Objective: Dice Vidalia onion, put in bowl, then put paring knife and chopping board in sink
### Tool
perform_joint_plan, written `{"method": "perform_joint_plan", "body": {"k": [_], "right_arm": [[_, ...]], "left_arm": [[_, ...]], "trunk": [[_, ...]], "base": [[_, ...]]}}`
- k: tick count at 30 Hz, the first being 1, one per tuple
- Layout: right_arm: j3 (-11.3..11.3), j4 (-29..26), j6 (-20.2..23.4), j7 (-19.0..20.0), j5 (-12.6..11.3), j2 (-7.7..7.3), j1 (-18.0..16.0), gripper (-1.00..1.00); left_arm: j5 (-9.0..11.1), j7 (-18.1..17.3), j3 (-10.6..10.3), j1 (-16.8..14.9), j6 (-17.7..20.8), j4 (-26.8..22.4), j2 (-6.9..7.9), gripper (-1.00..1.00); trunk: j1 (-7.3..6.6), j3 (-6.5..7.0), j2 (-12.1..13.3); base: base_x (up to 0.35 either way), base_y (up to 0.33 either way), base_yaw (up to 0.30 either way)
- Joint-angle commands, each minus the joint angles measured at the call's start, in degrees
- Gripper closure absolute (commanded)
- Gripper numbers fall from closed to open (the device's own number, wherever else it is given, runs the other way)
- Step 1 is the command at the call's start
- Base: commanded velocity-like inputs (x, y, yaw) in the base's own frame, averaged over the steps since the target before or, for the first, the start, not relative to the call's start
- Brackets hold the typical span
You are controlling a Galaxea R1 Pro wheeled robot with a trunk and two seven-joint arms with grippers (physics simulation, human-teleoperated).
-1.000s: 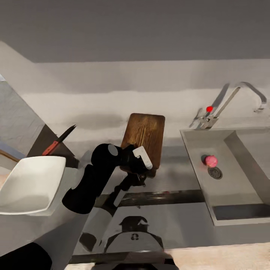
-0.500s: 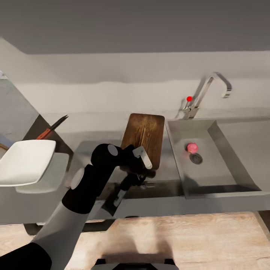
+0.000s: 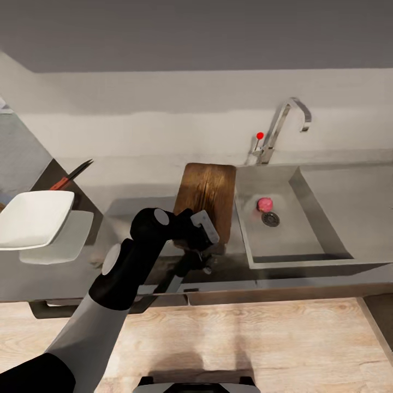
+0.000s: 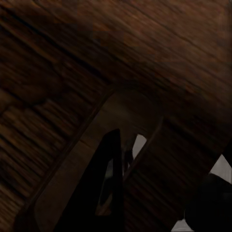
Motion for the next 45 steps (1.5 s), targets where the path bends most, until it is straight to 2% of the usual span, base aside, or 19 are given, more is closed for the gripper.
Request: {"method": "perform_joint_plan", "body": {"k": [1,3,7,19,24,28,31,34,37,41,43,45], "right_arm": [[0.44,0.07,-0.28,0.12,-0.61,-0.02,-0.03,-1.0],[0.44,0.07,-0.33,0.14,-0.62,-0.02,-0.03,-1.0],[0.44,0.07,-0.35,0.17,-0.63,-0.02,-0.03,-1.0],[0.44,0.07,-0.68,0.28,-0.54,-0.46,-0.03,-1.0],[0.44,0.07,-0.67,0.21,-0.54,-0.16,-0.03,-1.0],[0.44,0.0,-0.63,0.19,-0.48,-0.21,-0.03,-1.0],[0.44,-0.01,-0.62,0.19,-0.46,-0.38,-0.03,-1.0],[0.46,-0.01,-0.62,0.19,-0.45,-0.51,-0.03,-1.0],[0.5,-0.01,-0.62,0.19,-0.45,-0.44,-0.03,-1.0],[0.5,-0.03,-0.62,0.19,-0.45,-0.24,-0.03,-1.0],[0.47,-0.02,-0.62,0.19,-0.45,-0.18,-0.03,-1.0],[0.45,-0.02,-0.67,0.19,-0.45,-0.14,-0.03,-1.0]], "left_arm": [[-0.1,0.34,2.23,-0.05,1.09,-0.38,-0.08,1.0],[-0.1,2.07,4.73,-0.05,2.83,-1.09,-0.16,1.0],[-0.16,4.12,6.16,-0.05,5.14,-1.55,-0.22,1.0],[-0.63,4.74,6.46,-0.23,5.52,-1.62,-0.19,1.0],[-0.71,4.54,6.39,-0.25,5.61,-1.58,0.18,1.0],[-0.84,5.37,6.45,-0.25,5.83,-1.62,-0.13,1.0],[-0.88,8.6,6.45,-0.26,6.22,-1.66,-0.21,1.0],[-0.84,14.07,6.46,-0.26,10.37,-1.67,-0.25,1.0],[-0.82,16.13,6.47,-0.29,12.49,-1.67,-0.37,1.0],[-0.81,17.35,6.59,-0.3,13.23,-1.69,-0.41,1.0],[-0.81,18.77,6.61,-0.31,13.28,-1.69,-0.46,1.0],[-0.6,21.73,6.66,-0.31,13.37,-1.72,-0.64,1.0]], "trunk": [[0.03,-0.07,-0.09],[0.03,-0.07,-0.09],[0.03,-0.07,-0.09],[0.03,-0.07,-0.09],[0.03,-0.07,-0.09],[0.03,-0.07,-0.09],[0.03,-0.07,-0.09],[0.03,-0.07,-0.09],[0.03,-0.07,-0.09],[0.03,-0.07,-0.09],[0.03,-0.07,-0.09],[0.03,-0.07,-0.09]], "base": [[-0.005,-0.004,0.0],[-0.003,-0.002,0.0],[0.0,0.0,0.0],[0.0,0.0,0.0],[0.0,0.0,0.0],[0.0,0.0,0.0],[0.0,0.0,0.0],[0.0,0.0,0.0],[0.0,0.0,0.0],[0.0,0.0,0.0],[0.0,0.0,0.0],[0.0,0.0,0.0]]}}
